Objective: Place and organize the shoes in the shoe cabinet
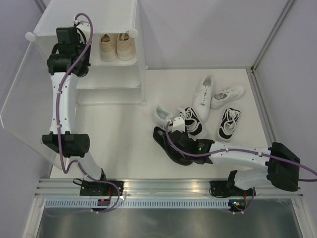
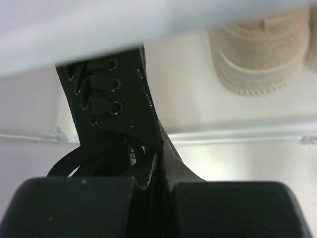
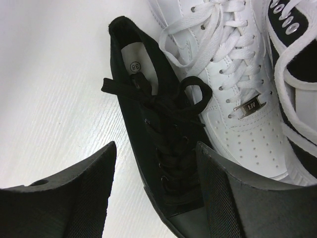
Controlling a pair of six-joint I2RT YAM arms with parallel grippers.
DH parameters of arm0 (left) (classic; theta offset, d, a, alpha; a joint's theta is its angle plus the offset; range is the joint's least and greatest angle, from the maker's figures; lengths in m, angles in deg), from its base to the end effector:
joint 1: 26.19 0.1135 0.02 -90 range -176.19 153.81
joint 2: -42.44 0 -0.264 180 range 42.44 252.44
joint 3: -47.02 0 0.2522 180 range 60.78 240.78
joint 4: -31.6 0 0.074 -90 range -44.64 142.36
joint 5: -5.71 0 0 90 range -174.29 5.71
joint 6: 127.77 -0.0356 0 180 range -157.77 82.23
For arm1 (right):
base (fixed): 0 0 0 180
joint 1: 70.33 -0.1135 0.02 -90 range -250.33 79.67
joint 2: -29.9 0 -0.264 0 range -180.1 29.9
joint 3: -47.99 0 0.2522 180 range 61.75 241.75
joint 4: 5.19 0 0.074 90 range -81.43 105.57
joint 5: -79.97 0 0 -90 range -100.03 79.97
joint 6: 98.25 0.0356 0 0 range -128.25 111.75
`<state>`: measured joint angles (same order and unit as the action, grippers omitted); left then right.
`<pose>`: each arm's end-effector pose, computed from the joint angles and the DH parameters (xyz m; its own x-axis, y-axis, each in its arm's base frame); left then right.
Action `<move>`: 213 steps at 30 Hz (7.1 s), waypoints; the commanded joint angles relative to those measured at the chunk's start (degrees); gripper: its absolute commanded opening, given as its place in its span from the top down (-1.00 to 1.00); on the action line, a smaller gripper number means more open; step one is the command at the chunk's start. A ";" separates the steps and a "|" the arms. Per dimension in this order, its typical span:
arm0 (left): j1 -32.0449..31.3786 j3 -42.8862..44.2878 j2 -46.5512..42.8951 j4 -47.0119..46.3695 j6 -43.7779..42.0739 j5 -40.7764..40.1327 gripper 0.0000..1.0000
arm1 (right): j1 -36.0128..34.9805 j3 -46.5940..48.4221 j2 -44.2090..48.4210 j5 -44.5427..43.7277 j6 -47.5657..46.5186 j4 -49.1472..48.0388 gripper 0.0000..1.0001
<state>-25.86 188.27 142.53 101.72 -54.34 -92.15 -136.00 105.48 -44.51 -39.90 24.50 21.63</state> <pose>0.3517 0.0069 0.4865 -0.4998 0.2796 -0.8197 0.0179 0.9496 0.3130 0.1258 0.2352 0.2219 -0.5868 -0.1592 -0.7939 -0.3858 0.9170 0.1012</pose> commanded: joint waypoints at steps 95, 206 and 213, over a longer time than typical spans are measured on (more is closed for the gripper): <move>8.36 -18.40 -5.08 -17.08 28.97 -7.17 -0.40 | -0.07 -6.81 4.89 -2.74 -1.73 -5.15 -0.60; -40.33 -62.45 -19.69 -23.48 17.37 10.14 -0.66 | -0.16 -9.62 36.62 -18.56 2.84 14.10 -0.64; -40.50 -56.91 -6.24 -26.55 19.21 5.24 -0.45 | -0.16 -9.62 39.43 -18.65 3.81 16.38 -0.63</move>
<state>-66.07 127.70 134.53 79.16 -34.02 -82.46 -136.00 95.73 -6.37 -56.75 27.02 36.30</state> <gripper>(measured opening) 0.750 0.818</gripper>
